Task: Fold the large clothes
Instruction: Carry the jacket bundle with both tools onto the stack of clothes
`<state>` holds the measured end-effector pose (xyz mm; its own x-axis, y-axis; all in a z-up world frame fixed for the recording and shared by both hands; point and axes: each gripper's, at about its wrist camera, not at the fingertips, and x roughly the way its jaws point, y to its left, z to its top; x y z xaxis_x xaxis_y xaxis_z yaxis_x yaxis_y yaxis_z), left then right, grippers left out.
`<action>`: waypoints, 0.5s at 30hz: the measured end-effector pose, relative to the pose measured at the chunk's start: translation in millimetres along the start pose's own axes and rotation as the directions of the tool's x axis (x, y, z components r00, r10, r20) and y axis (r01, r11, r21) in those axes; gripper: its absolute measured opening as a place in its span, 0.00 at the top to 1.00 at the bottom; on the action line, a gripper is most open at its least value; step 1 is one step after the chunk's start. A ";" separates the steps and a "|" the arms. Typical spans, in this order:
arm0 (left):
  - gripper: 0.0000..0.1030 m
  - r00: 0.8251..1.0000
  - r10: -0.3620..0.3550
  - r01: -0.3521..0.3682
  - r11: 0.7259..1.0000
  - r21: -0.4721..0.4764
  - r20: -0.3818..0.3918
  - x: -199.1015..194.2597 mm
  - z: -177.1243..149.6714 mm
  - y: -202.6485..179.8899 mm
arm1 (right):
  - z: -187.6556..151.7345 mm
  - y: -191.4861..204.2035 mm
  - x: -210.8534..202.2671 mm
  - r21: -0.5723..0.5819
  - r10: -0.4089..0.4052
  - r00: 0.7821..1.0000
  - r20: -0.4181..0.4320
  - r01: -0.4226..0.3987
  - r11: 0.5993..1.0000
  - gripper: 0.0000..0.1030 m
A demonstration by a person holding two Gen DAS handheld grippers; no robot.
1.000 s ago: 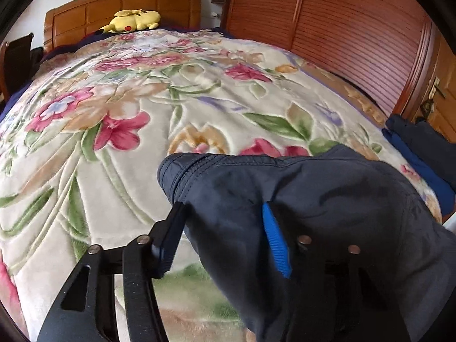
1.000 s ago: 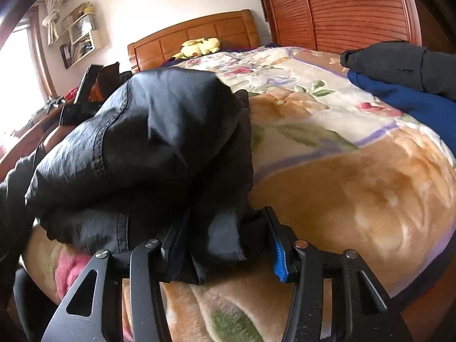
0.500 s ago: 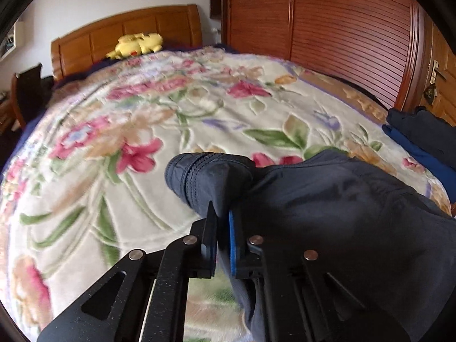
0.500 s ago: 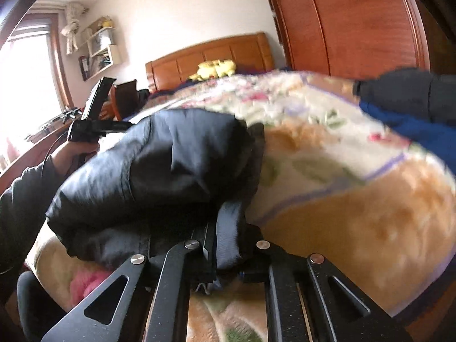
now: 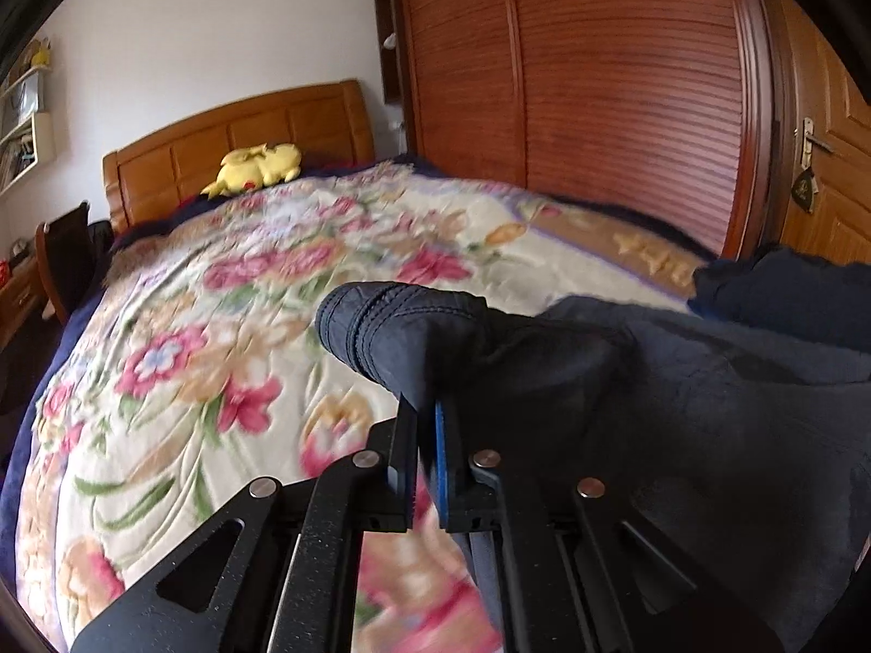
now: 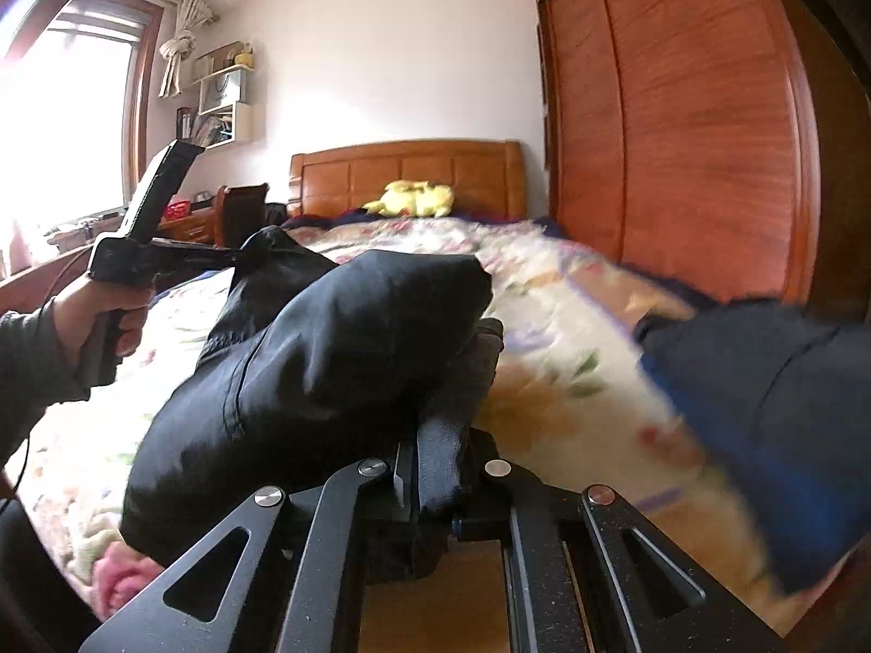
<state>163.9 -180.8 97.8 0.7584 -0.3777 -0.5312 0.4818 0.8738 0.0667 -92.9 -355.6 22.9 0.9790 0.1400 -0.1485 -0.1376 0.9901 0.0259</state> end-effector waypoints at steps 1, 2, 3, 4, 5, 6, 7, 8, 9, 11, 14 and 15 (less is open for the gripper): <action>0.95 1.000 -0.007 0.007 1.000 -0.001 0.008 0.3 9.1 -8.7 | 7.7 -8.4 -3.7 -0.015 -0.016 1.000 0.010 0.016 1.000 0.94; 0.95 1.000 -0.015 0.015 1.000 0.002 0.015 1.6 20.6 -18.6 | 16.4 -17.9 -7.9 -0.029 -0.034 0.999 0.020 0.034 0.999 0.94; 0.95 0.999 -0.025 0.025 1.000 0.006 0.026 2.9 34.4 -30.2 | 25.0 -27.3 -12.1 -0.049 -0.053 0.998 0.028 0.054 0.997 0.94; 0.95 0.999 -0.033 0.033 0.999 0.010 0.037 3.1 45.1 -39.8 | 33.6 -37.5 -17.2 -0.060 -0.075 0.996 0.040 0.077 0.995 0.94; 0.95 0.997 -0.048 0.047 0.999 0.018 0.055 4.4 63.1 -56.0 | 44.1 -52.4 -23.3 -0.070 -0.100 0.994 0.049 0.104 0.992 0.94; 0.95 0.996 -0.060 0.058 0.998 0.024 0.066 4.4 72.6 -67.2 | 51.4 -62.6 -29.3 -0.075 -0.121 0.991 0.057 0.125 0.989 0.94; 0.95 0.994 -0.074 0.072 0.997 0.032 0.081 5.6 86.2 -81.9 | 60.5 -78.6 -36.7 -0.075 -0.151 0.986 0.068 0.156 0.985 0.94; 0.95 0.991 -0.090 0.087 0.995 0.043 0.095 7.1 100.4 -98.4 | 66.6 -89.3 -42.5 -0.081 -0.176 0.982 0.074 0.182 0.980 0.94; 0.95 0.987 -0.116 0.110 0.992 0.055 0.108 9.6 117.2 -119.4 | 74.0 -101.4 -48.2 -0.085 -0.207 0.975 0.084 0.214 0.973 0.94; 0.95 0.980 -0.149 0.140 0.987 0.078 0.130 14.4 140.3 -153.6 | 86.3 -131.6 -62.7 -0.083 -0.271 0.959 0.086 0.278 0.957 0.94; 0.95 0.963 -0.223 0.209 0.972 0.102 0.150 26.9 171.0 -210.0 | 95.7 -170.0 -77.0 -0.087 -0.384 0.920 0.082 0.390 0.916 0.94; 0.95 0.954 -0.256 0.243 0.965 0.100 0.152 33.5 178.8 -228.4 | 96.7 -180.6 -81.0 -0.081 -0.417 0.905 0.084 0.423 0.902 0.94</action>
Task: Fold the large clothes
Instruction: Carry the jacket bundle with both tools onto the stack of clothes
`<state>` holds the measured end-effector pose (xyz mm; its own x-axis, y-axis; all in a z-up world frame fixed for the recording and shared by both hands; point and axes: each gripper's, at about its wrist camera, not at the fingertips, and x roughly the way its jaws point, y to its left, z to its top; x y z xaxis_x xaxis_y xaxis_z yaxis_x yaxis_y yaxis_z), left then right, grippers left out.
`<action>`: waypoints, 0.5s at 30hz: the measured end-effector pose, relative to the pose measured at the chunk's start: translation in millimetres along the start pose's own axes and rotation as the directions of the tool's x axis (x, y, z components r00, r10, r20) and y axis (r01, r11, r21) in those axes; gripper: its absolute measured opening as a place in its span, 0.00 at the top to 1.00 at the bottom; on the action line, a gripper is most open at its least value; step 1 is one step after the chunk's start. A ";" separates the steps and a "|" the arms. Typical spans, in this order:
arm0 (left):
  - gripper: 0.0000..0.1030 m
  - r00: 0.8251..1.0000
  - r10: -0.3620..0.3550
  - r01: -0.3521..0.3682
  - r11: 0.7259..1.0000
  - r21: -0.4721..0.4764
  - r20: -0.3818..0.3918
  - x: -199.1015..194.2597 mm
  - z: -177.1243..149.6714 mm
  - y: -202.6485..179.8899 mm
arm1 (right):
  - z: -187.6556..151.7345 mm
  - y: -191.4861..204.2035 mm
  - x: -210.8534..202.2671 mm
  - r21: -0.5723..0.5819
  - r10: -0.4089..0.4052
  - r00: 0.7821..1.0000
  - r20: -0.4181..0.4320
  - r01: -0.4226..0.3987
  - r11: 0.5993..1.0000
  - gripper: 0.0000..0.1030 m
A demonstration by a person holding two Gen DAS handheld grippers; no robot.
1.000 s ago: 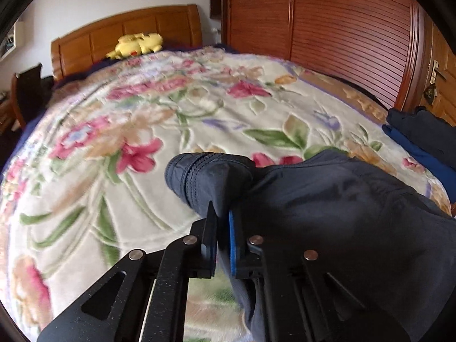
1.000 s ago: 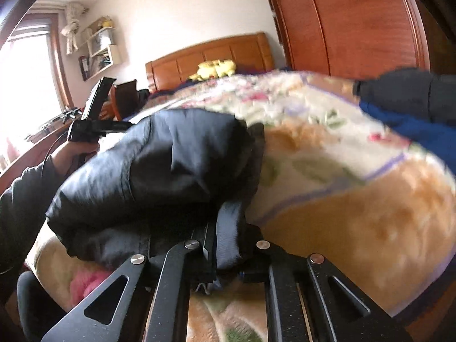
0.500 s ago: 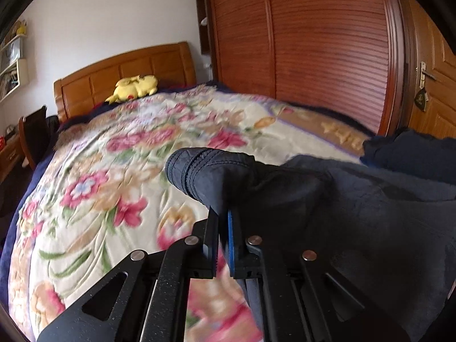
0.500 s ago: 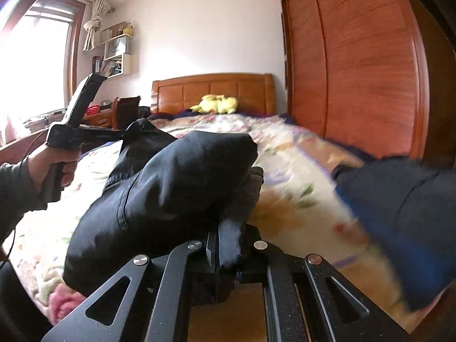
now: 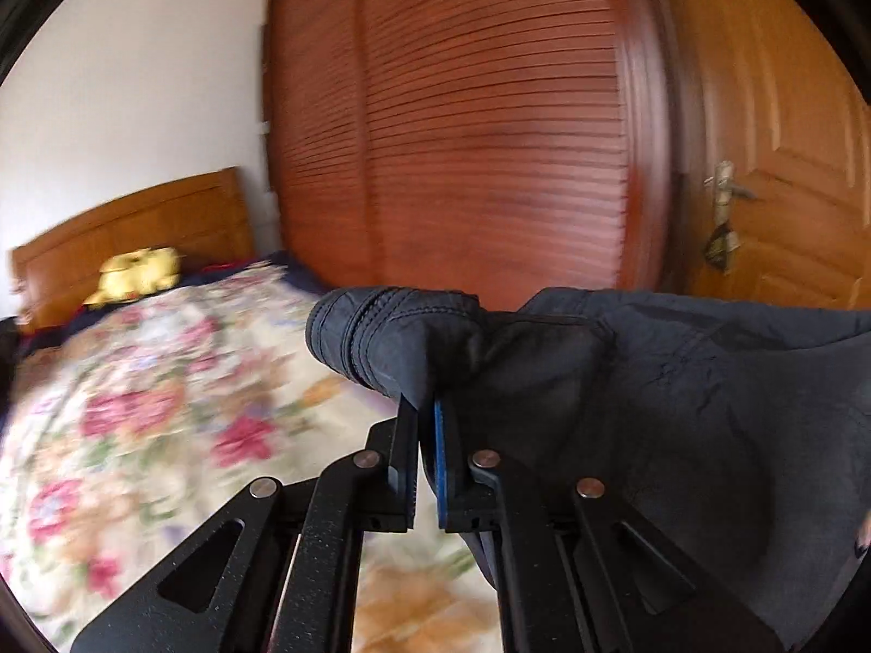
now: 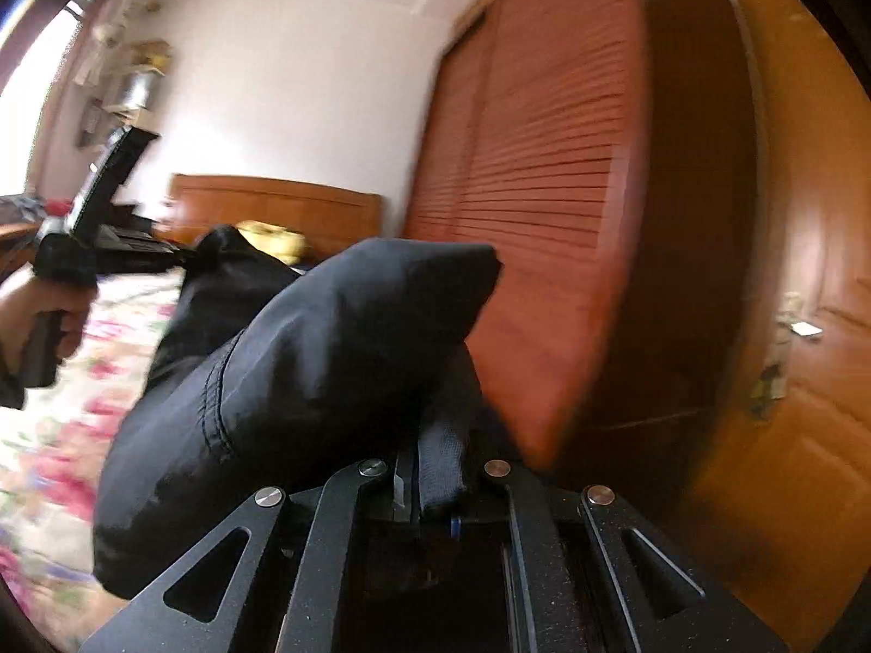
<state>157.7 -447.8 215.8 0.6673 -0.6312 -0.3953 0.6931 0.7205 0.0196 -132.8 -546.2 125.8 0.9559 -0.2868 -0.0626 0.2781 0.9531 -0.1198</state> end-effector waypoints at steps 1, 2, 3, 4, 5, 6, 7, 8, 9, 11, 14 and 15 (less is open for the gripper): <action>0.95 1.000 -0.022 0.022 1.000 0.002 -0.001 10.9 4.2 -13.0 | -1.9 -11.5 1.2 0.008 -0.036 0.999 -0.012 0.036 0.999 0.94; 0.95 0.998 -0.057 0.057 0.998 0.006 -0.006 28.5 5.8 -32.6 | -8.4 -28.4 1.2 0.019 -0.077 0.997 -0.027 0.078 0.997 0.94; 0.95 0.997 -0.078 0.078 0.997 0.006 -0.021 41.6 3.8 -44.9 | -12.6 -33.8 2.8 0.027 -0.105 0.993 -0.044 0.107 0.994 0.94; 0.95 0.995 -0.096 0.097 0.995 0.010 -0.040 55.9 0.3 -59.0 | -22.2 -45.5 3.7 0.034 -0.133 0.989 -0.072 0.135 0.990 0.94; 0.95 0.993 -0.107 0.108 0.994 0.012 -0.056 64.7 -3.4 -70.3 | -30.0 -50.5 4.3 0.036 -0.154 0.984 -0.092 0.157 0.987 0.94; 0.95 0.989 -0.119 0.120 0.993 0.015 -0.090 78.7 -11.7 -82.3 | -40.4 -58.2 7.0 0.056 -0.166 0.979 -0.115 0.173 0.983 0.94; 0.95 0.985 -0.129 0.132 0.991 0.019 -0.118 87.3 -18.5 -90.8 | -50.3 -63.5 13.9 0.082 -0.172 0.974 -0.147 0.185 0.979 0.94; 0.95 0.979 -0.122 0.130 0.991 0.043 -0.164 99.9 -33.1 -99.5 | -61.0 -67.1 20.1 0.092 -0.172 0.968 -0.183 0.191 0.977 0.94; 0.95 0.981 -0.089 0.102 0.992 0.069 -0.175 103.4 -42.4 -102.9 | -71.1 -69.1 26.8 0.098 -0.165 0.962 -0.218 0.190 0.977 0.94; 0.95 0.982 -0.058 0.078 0.991 0.109 -0.178 101.3 -57.1 -104.3 | -84.0 -67.0 36.3 0.128 -0.158 0.957 -0.244 0.193 0.973 0.93; 0.83 0.975 -0.098 0.118 0.989 0.093 -0.200 85.0 -70.9 -92.0 | -90.4 -61.0 21.5 0.165 -0.163 0.960 -0.226 0.203 0.965 0.92; 0.77 0.975 -0.102 0.123 0.988 0.096 -0.198 77.8 -72.8 -88.0 | -88.2 -60.8 24.7 0.168 -0.172 0.959 -0.224 0.212 0.963 0.86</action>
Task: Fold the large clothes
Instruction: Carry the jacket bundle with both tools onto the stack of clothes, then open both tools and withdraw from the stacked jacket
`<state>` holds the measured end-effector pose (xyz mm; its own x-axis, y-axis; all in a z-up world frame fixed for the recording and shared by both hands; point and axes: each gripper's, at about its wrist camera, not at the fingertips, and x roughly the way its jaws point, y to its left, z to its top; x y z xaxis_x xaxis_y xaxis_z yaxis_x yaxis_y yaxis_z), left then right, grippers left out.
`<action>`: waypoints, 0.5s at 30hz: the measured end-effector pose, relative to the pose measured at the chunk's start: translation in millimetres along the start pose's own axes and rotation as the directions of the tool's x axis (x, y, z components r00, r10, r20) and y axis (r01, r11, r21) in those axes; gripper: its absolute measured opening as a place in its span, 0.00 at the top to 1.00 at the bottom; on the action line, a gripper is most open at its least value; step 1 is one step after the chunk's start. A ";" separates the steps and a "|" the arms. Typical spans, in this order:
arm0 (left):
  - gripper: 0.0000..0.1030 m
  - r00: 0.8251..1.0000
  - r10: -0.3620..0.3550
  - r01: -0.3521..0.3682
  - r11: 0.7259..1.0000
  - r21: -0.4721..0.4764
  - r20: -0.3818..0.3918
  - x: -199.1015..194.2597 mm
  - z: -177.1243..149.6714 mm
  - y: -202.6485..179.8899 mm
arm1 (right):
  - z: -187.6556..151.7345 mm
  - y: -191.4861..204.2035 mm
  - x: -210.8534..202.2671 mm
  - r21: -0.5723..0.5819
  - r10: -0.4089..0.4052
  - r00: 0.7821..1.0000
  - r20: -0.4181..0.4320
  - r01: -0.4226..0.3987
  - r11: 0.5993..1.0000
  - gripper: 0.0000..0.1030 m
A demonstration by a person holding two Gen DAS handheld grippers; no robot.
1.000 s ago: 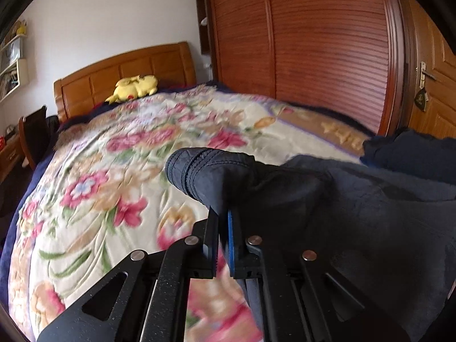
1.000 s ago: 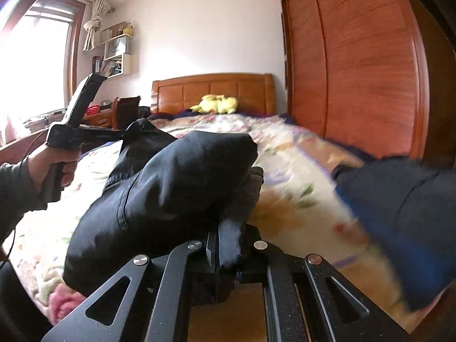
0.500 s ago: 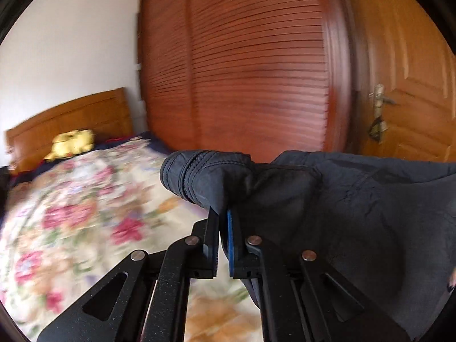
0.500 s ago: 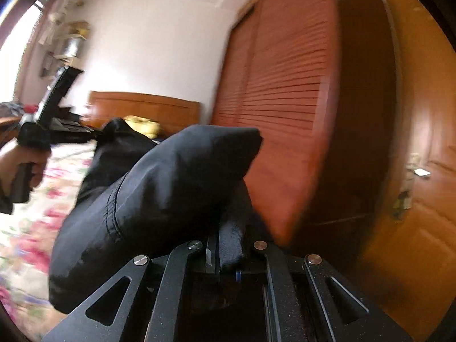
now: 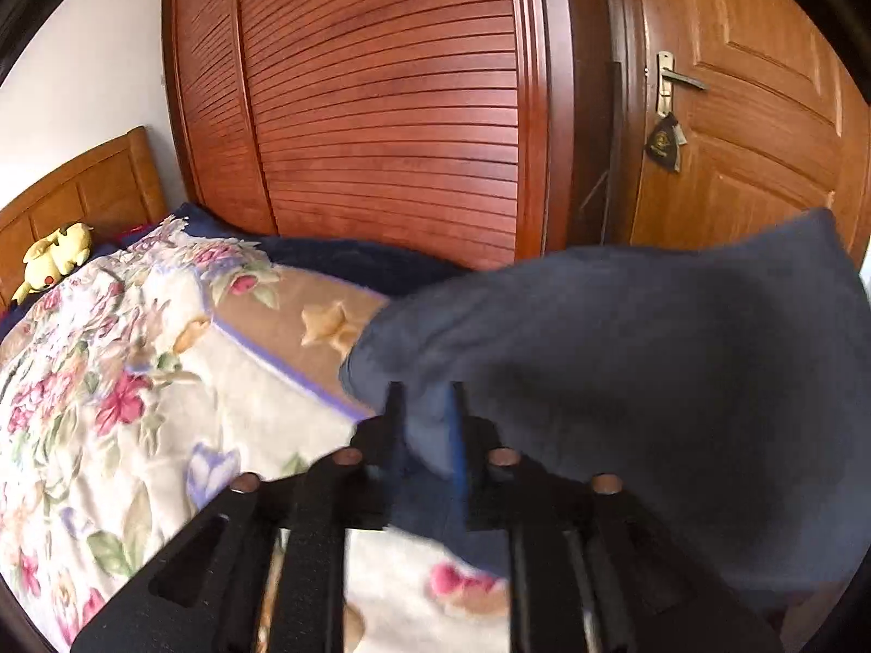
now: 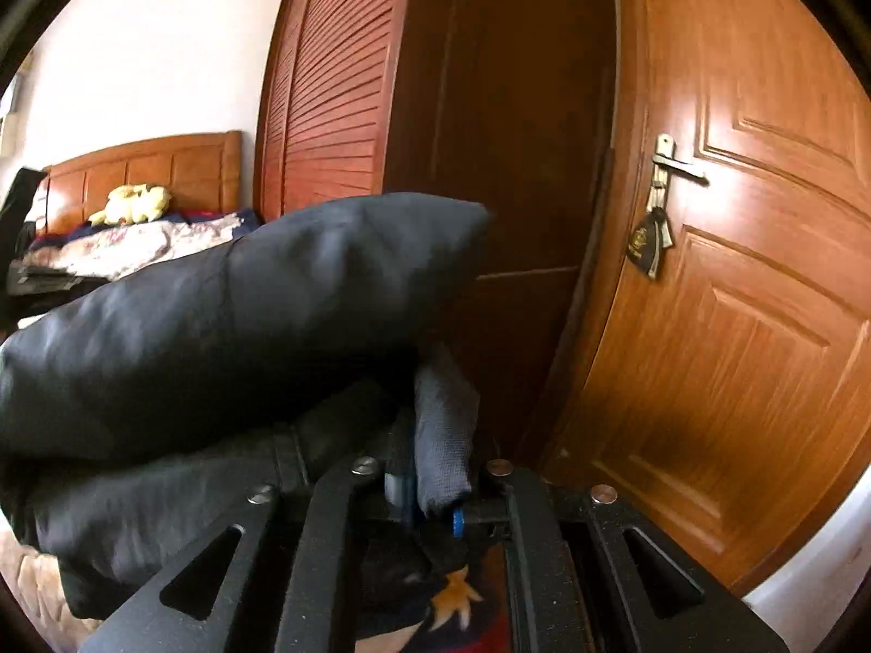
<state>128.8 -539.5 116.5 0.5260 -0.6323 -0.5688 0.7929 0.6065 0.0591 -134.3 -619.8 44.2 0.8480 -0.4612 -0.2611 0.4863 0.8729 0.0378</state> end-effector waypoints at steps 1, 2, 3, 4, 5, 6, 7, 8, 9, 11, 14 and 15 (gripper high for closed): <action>0.73 1.000 -0.007 0.007 1.000 0.005 0.009 -9.7 -5.2 2.4 | -4.1 -3.1 -1.5 0.005 -0.022 1.000 0.004 0.022 1.000 0.84; 0.70 0.999 -0.022 0.022 1.000 0.005 0.024 -24.0 -11.9 7.2 | -3.5 0.4 -9.4 0.012 -0.038 0.999 0.011 0.038 0.999 0.78; 0.62 0.999 -0.030 0.030 1.000 0.004 0.029 -29.9 -15.4 8.3 | 0.9 2.9 -17.2 0.019 -0.042 0.999 0.016 0.042 0.999 0.72; 0.57 0.999 -0.042 0.042 0.999 0.001 0.034 -40.4 -20.1 10.8 | 1.5 7.9 -25.4 0.034 -0.042 0.999 0.027 0.041 0.999 0.67; 0.55 0.997 -0.058 0.059 0.998 -0.007 0.044 -51.7 -24.4 15.1 | -7.3 12.7 -30.5 0.046 -0.032 0.999 0.036 0.030 0.998 0.54; 0.49 0.997 -0.065 0.066 0.998 -0.014 0.047 -57.9 -27.5 16.3 | -5.8 17.2 -43.1 0.055 -0.028 0.998 0.053 0.025 0.998 0.44; 0.37 0.996 -0.066 0.067 0.998 -0.020 0.052 -67.3 -30.5 19.5 | -6.5 21.2 -54.3 0.059 -0.027 0.997 0.070 0.023 0.998 0.41; 0.32 0.996 -0.064 0.066 0.998 -0.022 0.067 -76.5 -34.7 21.3 | -3.0 27.8 -63.5 0.056 -0.017 0.997 0.079 0.013 0.998 0.37; 0.25 0.995 -0.061 0.063 0.998 -0.019 0.082 -84.1 -37.8 21.5 | -2.9 33.7 -73.9 0.051 -0.002 0.996 0.088 -0.002 0.999 0.35; 0.22 0.993 -0.052 0.055 0.998 -0.020 0.104 -103.7 -43.3 26.4 | 2.0 48.0 -92.8 0.038 0.021 0.996 0.091 -0.025 0.999 0.33; 0.20 0.992 -0.050 0.052 0.998 -0.021 0.112 -129.2 -52.8 32.3 | 4.0 67.6 -118.5 0.021 0.070 0.994 0.085 -0.072 0.997 0.29; 0.20 0.992 -0.047 0.049 0.999 -0.019 0.116 -137.0 -56.2 33.1 | 3.6 73.1 -124.6 0.020 0.082 0.993 0.082 -0.084 0.996 0.28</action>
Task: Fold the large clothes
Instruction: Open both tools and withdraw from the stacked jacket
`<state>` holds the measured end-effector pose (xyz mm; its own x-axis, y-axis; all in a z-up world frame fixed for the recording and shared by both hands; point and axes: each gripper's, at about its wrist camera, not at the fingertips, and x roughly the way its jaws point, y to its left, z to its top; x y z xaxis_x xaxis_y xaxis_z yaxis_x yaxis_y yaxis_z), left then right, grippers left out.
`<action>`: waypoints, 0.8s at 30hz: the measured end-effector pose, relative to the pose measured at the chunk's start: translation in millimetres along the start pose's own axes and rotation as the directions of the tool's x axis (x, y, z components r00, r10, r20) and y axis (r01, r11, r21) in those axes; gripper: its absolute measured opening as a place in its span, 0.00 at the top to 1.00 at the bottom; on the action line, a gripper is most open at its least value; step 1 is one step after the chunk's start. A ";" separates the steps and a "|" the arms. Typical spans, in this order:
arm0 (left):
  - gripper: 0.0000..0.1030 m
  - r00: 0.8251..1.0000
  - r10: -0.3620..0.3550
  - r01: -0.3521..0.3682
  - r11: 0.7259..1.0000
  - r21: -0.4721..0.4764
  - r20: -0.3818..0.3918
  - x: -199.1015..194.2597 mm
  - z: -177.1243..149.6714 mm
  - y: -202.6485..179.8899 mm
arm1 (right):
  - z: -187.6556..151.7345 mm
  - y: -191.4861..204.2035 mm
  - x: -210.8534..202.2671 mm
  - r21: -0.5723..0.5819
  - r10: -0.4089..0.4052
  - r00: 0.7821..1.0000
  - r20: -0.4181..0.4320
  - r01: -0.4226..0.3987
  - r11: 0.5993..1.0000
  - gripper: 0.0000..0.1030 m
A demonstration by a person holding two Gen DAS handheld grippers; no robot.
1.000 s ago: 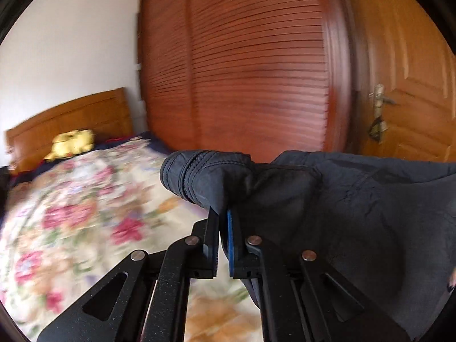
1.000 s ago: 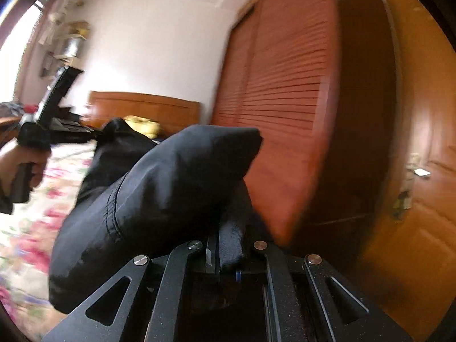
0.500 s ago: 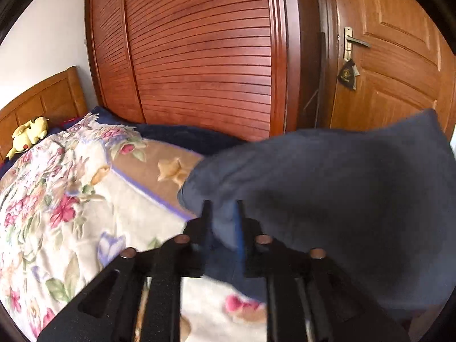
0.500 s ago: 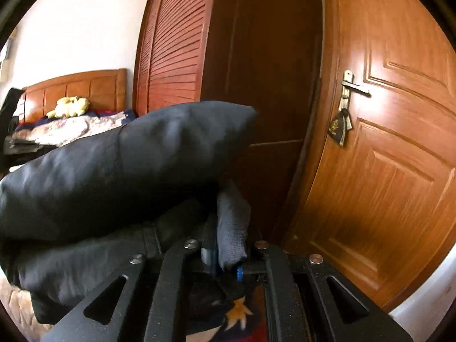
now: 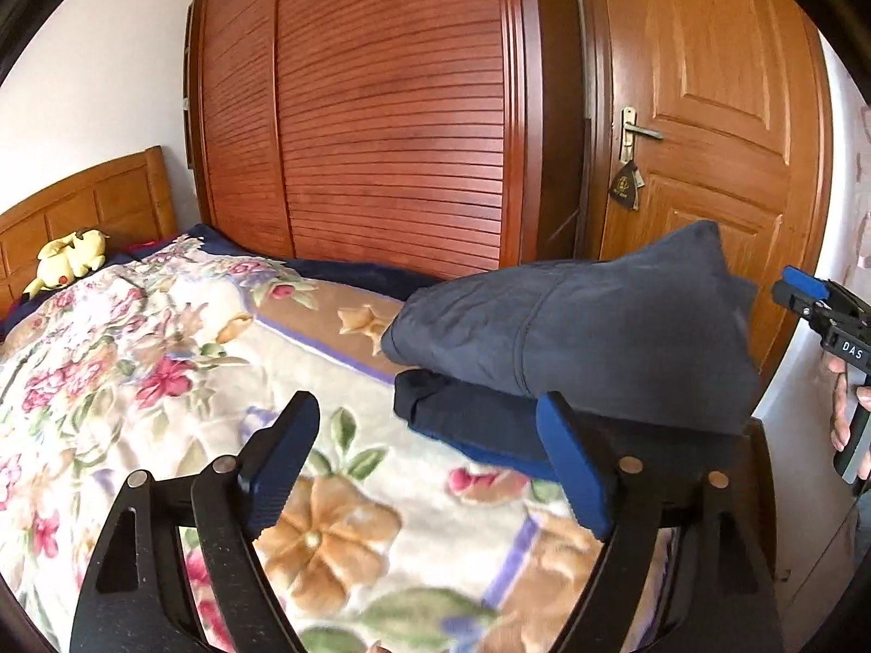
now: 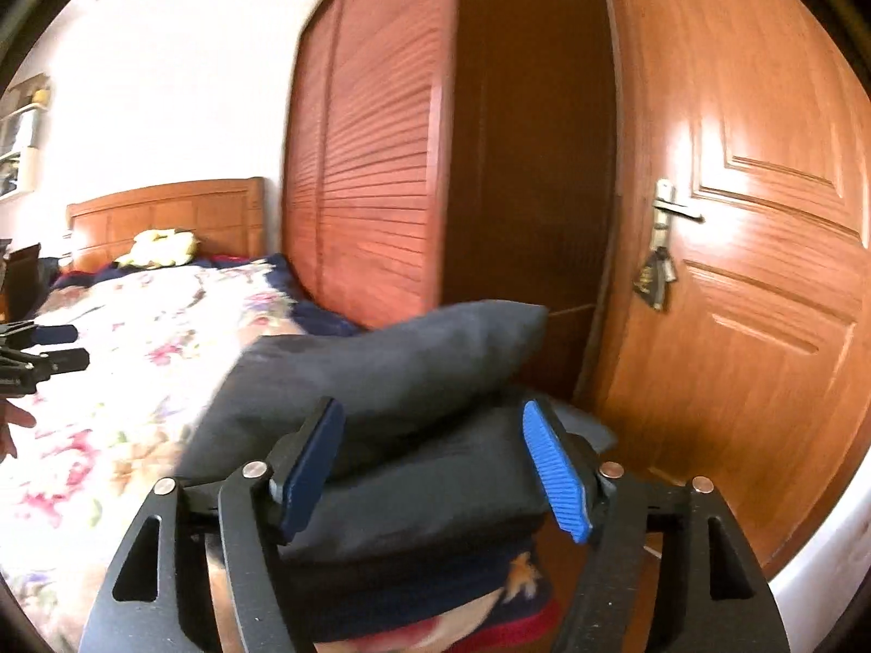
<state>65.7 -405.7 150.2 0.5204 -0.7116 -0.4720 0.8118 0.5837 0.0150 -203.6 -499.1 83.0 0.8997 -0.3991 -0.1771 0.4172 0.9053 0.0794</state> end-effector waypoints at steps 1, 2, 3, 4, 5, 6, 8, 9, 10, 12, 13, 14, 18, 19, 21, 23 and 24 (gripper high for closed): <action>0.19 1.000 0.006 -0.006 1.000 0.003 0.008 -12.5 -3.6 0.8 | -6.0 1.1 -9.1 -0.001 0.012 1.000 0.000 -0.012 1.000 0.27; 0.19 1.000 0.010 -0.010 1.000 0.005 0.014 -21.0 -6.4 2.5 | -6.0 10.3 -17.3 -0.003 0.031 1.000 0.003 -0.031 1.000 0.26; 0.19 1.000 0.014 -0.014 1.000 0.005 0.023 -30.6 -9.9 4.0 | -8.1 11.2 -20.1 -0.004 0.042 0.999 0.004 -0.042 0.999 0.25; 0.17 0.999 0.015 -0.015 1.000 -0.001 0.031 -41.5 -13.7 5.4 | -7.8 21.6 -27.3 -0.010 0.054 0.999 0.006 -0.054 0.999 0.25; 0.14 0.999 0.015 -0.015 1.000 -0.009 0.035 -49.3 -16.7 5.9 | -7.6 28.6 -30.9 -0.015 0.064 0.998 0.007 -0.064 0.998 0.24; 0.13 0.999 0.017 -0.017 1.000 -0.018 0.038 -57.8 -20.1 7.1 | -8.3 25.7 -23.2 -0.018 0.075 0.997 0.003 -0.074 0.997 0.24; 0.13 0.999 0.021 -0.020 1.000 -0.022 0.041 -78.0 -29.0 7.4 | -10.1 39.1 -30.2 -0.017 0.100 0.995 -0.008 -0.101 0.995 0.24; 0.13 0.998 0.033 -0.032 0.999 -0.021 0.046 -86.1 -32.2 7.6 | -14.7 40.1 -33.0 -0.017 0.112 0.994 -0.011 -0.112 0.994 0.24; 0.13 0.998 0.046 -0.045 0.999 -0.017 0.051 -94.9 -35.4 7.9 | -15.3 48.8 -37.9 -0.024 0.124 0.992 -0.011 -0.124 0.992 0.24; 0.12 0.995 0.065 -0.065 0.998 -0.006 0.069 -112.6 -44.4 9.1 | -15.8 57.5 -38.1 -0.035 0.139 0.990 -0.006 -0.139 0.990 0.24; 0.12 0.994 0.079 -0.078 0.997 -0.004 0.078 -123.1 -49.2 10.5 | -17.8 63.1 -39.8 -0.036 0.150 0.989 -0.005 -0.151 0.988 0.24; 0.12 0.993 0.089 -0.089 0.996 -0.008 0.083 -131.0 -53.6 12.6 | -19.2 69.2 -40.8 -0.037 0.167 0.986 -0.007 -0.167 0.985 0.24; 0.12 0.991 0.123 -0.121 0.992 -0.039 0.061 -154.0 -76.0 24.6 | -26.7 95.2 -49.0 -0.034 0.236 0.972 -0.007 -0.236 0.971 0.24; 0.12 0.988 0.140 -0.137 0.989 -0.046 0.058 -159.5 -82.8 28.7 | -25.7 99.3 -41.6 -0.036 0.253 0.968 -0.008 -0.253 0.967 0.24; 0.12 0.984 0.167 -0.163 0.985 -0.064 0.056 -167.2 -95.5 36.2 | -30.0 112.7 -38.5 -0.040 0.284 0.959 -0.007 -0.285 0.958 0.24; 0.12 0.980 0.193 -0.188 0.978 -0.094 0.051 -176.0 -111.2 49.8 | -36.5 131.9 -36.0 -0.051 0.323 0.946 -0.017 -0.323 0.945 0.24; 0.12 0.977 0.206 -0.200 0.974 -0.106 0.052 -180.8 -118.4 55.5 | -37.9 137.2 -23.5 -0.054 0.337 0.941 -0.022 -0.337 0.940 0.24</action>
<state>-14.7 -198.3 132.0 0.6899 -0.5954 -0.4118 0.6584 0.7525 0.0151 -172.4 -360.0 60.9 0.9845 -0.0677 -0.1619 0.0817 0.9933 0.0813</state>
